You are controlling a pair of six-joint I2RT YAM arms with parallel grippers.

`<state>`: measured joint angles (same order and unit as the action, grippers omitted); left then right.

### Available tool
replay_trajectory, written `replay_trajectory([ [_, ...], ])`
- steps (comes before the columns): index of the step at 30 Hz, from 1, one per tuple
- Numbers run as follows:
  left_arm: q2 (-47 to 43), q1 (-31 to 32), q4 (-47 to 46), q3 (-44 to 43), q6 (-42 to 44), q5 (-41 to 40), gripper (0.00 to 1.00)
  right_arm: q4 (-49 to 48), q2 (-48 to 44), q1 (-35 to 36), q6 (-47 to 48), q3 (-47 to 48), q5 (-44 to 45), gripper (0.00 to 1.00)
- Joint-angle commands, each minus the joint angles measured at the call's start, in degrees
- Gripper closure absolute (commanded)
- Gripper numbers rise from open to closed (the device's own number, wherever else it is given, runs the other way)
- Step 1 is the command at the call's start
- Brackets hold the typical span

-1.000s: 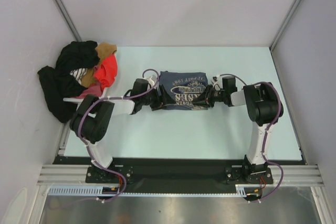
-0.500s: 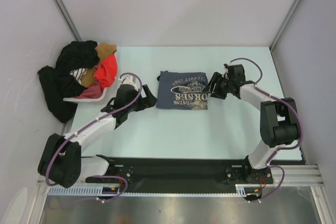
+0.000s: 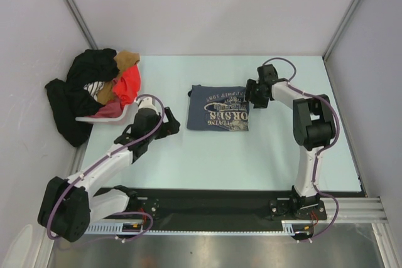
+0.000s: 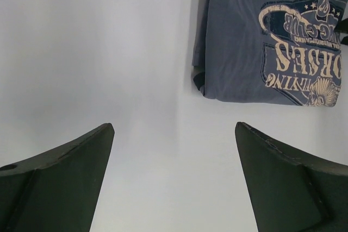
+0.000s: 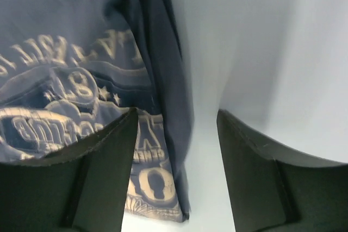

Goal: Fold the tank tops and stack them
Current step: Neatly place the folded tank top to the corner

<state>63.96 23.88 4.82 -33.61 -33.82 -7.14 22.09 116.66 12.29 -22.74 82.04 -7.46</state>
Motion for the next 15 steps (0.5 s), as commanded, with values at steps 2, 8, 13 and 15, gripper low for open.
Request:
replay_trajectory([
  [2,-4.5,0.2,-0.2,2.0,1.9,-0.2,0.0,2.5,3.3,1.2,3.3,5.1,-1.2,0.37],
  [8,-6.7,0.1,0.2,2.7,2.3,-0.1,0.0,4.8,6.5,1.5,3.4,7.8,-1.2,0.72],
  [13,-6.5,0.2,0.0,2.7,2.5,0.4,0.0,5.0,5.7,1.2,4.5,7.6,-3.7,0.93],
  [15,-6.0,0.2,-0.2,2.8,2.5,0.7,0.0,5.5,5.4,0.3,4.5,8.6,-4.0,1.0],
])
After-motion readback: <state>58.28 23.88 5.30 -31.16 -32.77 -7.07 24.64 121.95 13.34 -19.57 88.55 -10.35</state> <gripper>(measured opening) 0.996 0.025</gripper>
